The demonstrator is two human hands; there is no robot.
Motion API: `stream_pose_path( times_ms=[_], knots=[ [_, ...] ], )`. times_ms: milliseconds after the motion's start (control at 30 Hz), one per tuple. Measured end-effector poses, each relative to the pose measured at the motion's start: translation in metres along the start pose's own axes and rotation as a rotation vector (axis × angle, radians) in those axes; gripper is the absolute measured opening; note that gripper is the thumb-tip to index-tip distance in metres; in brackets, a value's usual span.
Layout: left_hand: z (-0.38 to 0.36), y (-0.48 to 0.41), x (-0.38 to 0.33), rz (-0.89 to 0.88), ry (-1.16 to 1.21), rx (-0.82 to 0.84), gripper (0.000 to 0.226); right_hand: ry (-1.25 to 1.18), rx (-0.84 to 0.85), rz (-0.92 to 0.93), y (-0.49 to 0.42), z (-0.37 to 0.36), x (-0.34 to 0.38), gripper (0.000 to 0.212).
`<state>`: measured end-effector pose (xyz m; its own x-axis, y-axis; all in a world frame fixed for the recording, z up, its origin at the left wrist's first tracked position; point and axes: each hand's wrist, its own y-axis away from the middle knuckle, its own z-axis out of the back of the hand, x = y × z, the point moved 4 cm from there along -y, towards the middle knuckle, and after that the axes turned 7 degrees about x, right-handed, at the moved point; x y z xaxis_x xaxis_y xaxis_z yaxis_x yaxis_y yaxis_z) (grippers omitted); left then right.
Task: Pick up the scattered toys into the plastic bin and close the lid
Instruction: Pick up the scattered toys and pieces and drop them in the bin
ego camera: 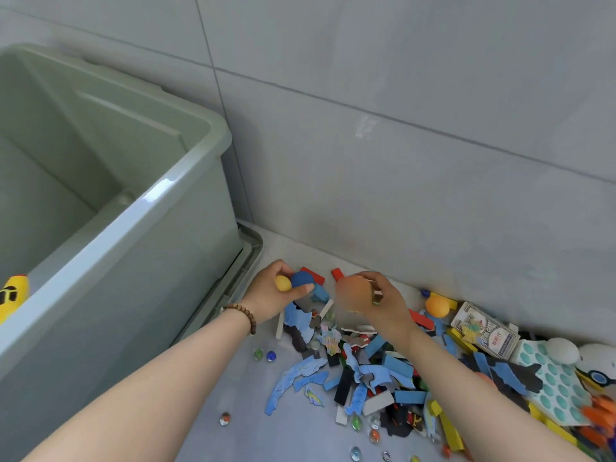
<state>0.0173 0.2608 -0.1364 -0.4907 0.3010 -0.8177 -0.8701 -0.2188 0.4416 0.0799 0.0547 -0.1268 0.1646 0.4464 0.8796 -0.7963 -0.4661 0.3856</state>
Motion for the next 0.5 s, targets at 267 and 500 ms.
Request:
stream_pose_path(
  times_ms=[267,500],
  knots=[
    [0.049,0.087,-0.141,-0.144,0.326,-0.09,0.036,-0.258,0.003,0.009,0.062,0.037,0.127,0.041],
    [0.14,0.217,-0.206,-0.307,0.436,-0.024,0.022,-0.289,0.253,0.068,0.132,-0.007,0.277,0.041]
  ],
)
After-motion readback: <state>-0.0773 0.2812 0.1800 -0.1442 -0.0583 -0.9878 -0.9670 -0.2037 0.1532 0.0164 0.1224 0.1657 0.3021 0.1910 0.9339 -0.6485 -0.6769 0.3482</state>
